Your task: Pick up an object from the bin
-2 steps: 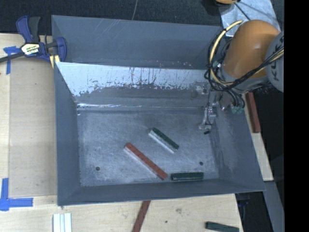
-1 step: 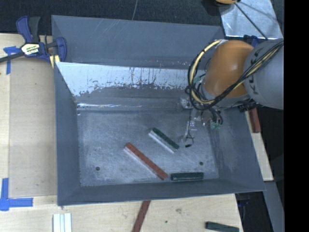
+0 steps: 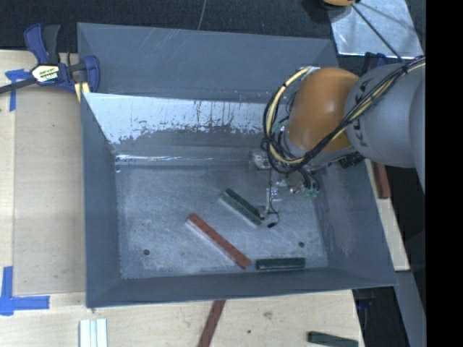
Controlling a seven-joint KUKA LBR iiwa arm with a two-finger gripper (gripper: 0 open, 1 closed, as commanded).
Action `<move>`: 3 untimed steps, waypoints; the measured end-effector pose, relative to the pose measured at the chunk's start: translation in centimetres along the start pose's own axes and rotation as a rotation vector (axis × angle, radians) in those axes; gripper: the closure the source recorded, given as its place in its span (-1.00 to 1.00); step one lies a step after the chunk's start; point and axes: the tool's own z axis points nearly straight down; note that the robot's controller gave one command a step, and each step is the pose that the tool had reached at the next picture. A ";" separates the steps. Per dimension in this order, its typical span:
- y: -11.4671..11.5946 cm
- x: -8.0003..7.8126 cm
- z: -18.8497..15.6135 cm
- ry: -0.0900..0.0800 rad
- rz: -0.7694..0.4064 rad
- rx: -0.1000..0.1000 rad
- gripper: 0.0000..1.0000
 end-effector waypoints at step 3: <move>2.6 8.4 0.4 -0.005 0.138 0.001 -1.00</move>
Offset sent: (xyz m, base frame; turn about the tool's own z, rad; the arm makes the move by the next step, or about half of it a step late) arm -0.0850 0.0237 -0.0041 0.1403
